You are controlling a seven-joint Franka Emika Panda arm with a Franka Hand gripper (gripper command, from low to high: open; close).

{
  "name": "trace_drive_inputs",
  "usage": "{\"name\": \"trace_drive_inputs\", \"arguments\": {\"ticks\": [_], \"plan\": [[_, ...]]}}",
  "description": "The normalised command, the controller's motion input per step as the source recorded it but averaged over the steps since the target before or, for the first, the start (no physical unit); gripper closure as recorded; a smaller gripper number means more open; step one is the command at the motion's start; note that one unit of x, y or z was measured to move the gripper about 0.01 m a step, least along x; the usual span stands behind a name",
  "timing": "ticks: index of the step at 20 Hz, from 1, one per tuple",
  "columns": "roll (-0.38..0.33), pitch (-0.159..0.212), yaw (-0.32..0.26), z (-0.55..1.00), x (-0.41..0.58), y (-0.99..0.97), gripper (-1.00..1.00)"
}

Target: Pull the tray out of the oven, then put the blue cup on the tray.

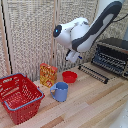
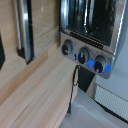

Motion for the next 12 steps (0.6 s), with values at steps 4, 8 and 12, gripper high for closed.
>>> {"name": "trace_drive_inputs", "arguments": {"ticks": [4, 8, 12], "plan": [[-0.197, -0.001, 0.042, -0.16, 0.006, -0.51, -1.0], [-0.152, -0.04, 0.037, -0.02, 0.006, -0.59, -1.0], [-0.098, -0.056, 0.046, 0.0, 0.0, -0.78, -1.0]]}}
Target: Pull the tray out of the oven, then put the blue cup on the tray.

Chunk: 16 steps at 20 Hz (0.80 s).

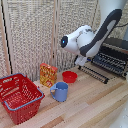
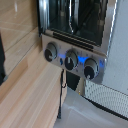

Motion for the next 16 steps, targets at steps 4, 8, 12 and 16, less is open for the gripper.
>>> {"name": "trace_drive_inputs", "arguments": {"ticks": [4, 8, 12, 16], "plan": [[-0.051, -0.042, 0.055, 0.0, 0.035, -0.89, -1.0], [-0.003, -0.004, 0.065, 0.0, 0.124, -0.88, -1.0], [0.0, 0.0, 0.06, -0.05, 0.184, -0.82, -1.0], [0.018, 0.0, 0.045, -0.14, 0.214, -0.77, -1.0]]}}
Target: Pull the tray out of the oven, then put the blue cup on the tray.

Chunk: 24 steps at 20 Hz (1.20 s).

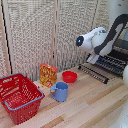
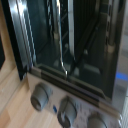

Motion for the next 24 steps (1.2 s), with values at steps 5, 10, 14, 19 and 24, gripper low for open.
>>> {"name": "trace_drive_inputs", "arguments": {"ticks": [5, 10, 14, 19, 24], "plan": [[0.011, 0.0, 0.033, -0.13, 0.159, -0.71, -1.0], [0.03, 0.015, 0.016, -0.19, 0.202, -0.54, -1.0], [0.059, 0.043, 0.0, -0.11, 0.148, -0.33, -1.0], [0.031, 0.024, 0.026, -0.02, 0.015, -0.26, 1.0], [0.056, 0.0, 0.011, 0.04, 0.0, -0.32, 1.0]]}}
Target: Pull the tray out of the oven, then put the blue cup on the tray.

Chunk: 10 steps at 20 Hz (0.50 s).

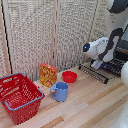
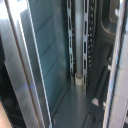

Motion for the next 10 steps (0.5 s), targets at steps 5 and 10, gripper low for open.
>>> {"name": "trace_drive_inputs", "arguments": {"ticks": [5, 10], "plan": [[0.107, 0.0, 0.0, 0.15, 0.0, -0.37, 1.0], [0.095, 0.002, 0.0, 0.11, 0.0, -0.27, 1.0]]}}
